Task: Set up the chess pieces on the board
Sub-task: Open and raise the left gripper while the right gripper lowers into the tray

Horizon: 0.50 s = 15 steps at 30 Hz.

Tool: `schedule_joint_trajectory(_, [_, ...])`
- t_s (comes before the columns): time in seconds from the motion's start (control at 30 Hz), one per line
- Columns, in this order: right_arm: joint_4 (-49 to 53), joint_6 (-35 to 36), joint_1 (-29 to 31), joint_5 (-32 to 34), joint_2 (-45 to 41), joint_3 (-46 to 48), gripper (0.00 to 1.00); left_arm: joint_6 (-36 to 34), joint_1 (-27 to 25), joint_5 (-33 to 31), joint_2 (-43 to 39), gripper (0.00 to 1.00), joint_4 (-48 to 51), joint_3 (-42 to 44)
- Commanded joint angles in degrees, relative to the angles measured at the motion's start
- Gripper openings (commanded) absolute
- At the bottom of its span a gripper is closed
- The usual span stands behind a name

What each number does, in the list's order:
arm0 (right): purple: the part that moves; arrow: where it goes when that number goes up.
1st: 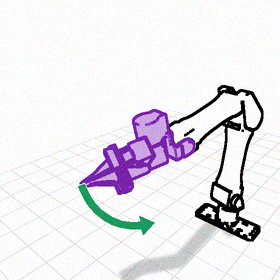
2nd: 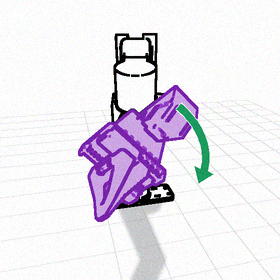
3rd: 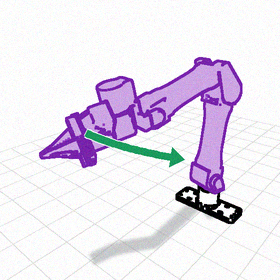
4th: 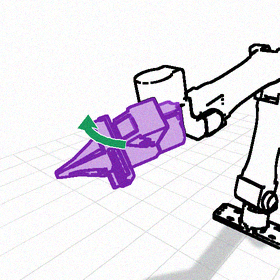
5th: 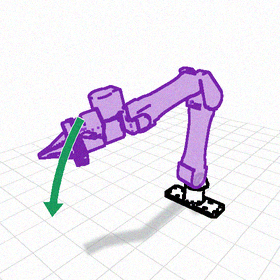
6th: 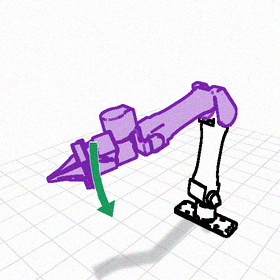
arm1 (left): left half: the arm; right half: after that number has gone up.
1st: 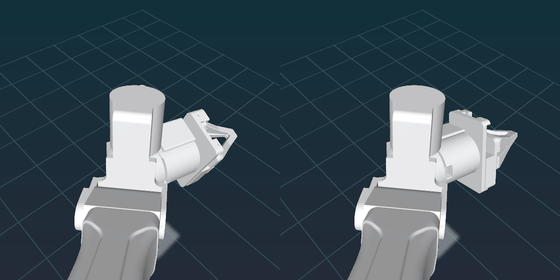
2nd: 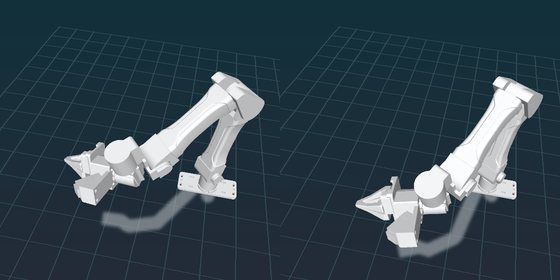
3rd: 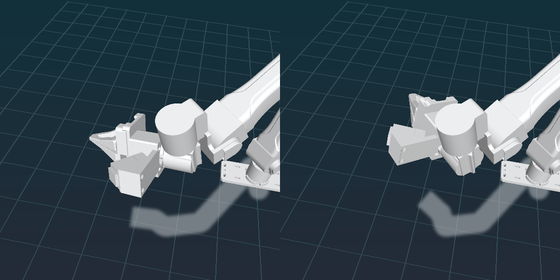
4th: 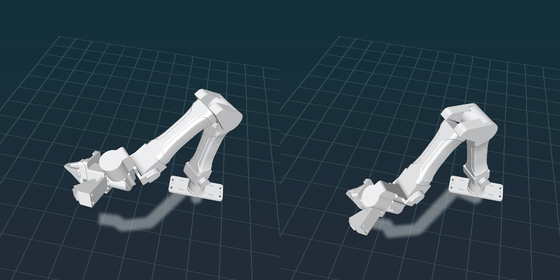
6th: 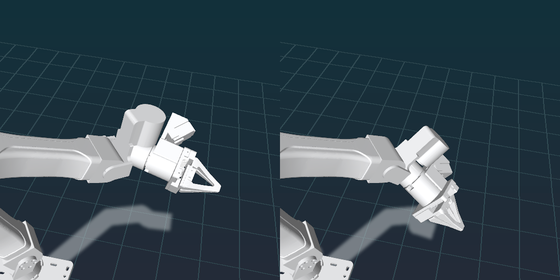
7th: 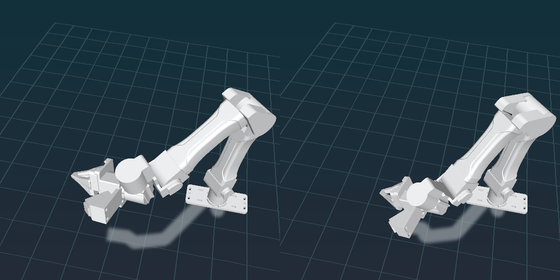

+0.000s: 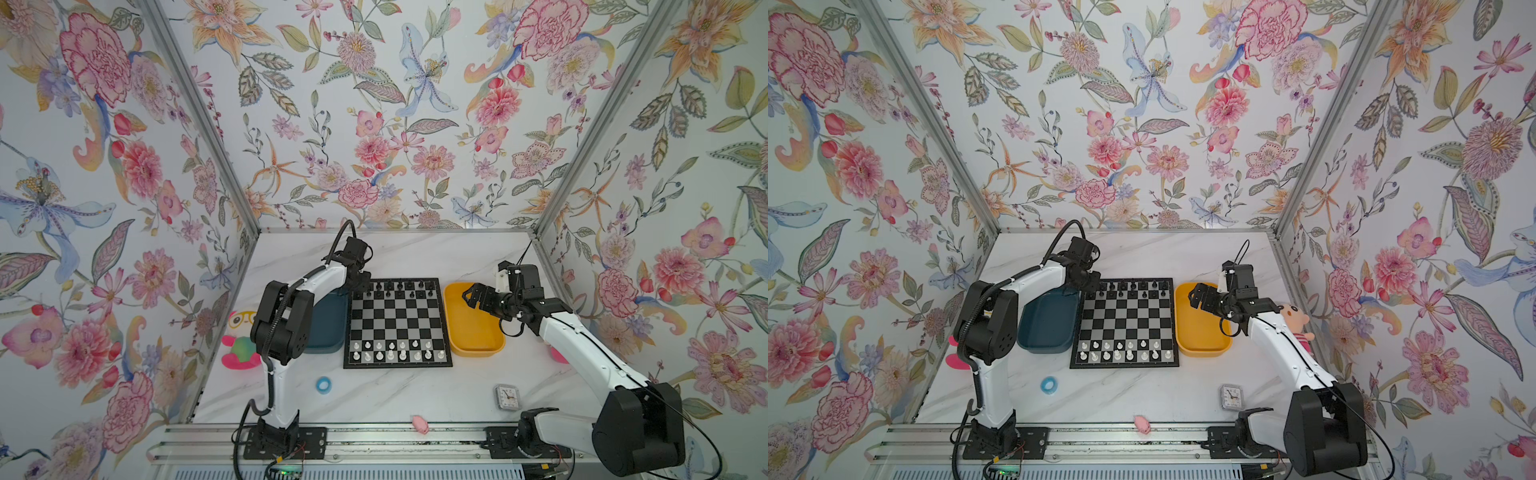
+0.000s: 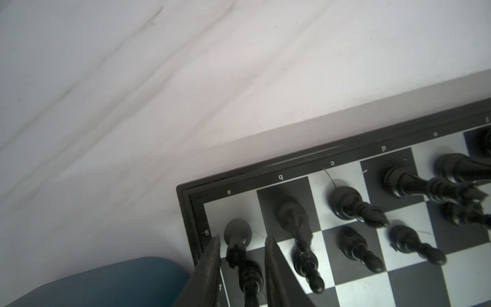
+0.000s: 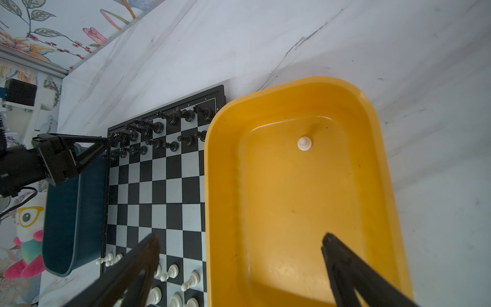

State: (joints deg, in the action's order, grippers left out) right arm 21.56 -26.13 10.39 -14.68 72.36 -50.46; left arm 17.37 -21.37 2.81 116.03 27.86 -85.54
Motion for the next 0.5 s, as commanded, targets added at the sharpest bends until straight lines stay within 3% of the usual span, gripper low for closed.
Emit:
schedule_joint_trajectory(0.0, [-0.3, 0.2, -0.2, -1.0, -0.4, -0.1, 0.96, 0.0, 0.5, -0.2, -3.5, 0.33, 0.5, 0.1])
schedule_joint_trajectory(0.33, [0.4, 0.3, 0.0, -0.8, -0.3, -0.6, 0.95, 0.0, 0.4, -0.8, -8.7, 0.34, -1.1, 1.0])
schedule_joint_trajectory(0.47, [3.0, 1.2, 0.8, 0.3, 0.7, -2.5, 0.94, 0.2, -0.1, -1.8, -13.9, 0.40, -6.0, 4.6])
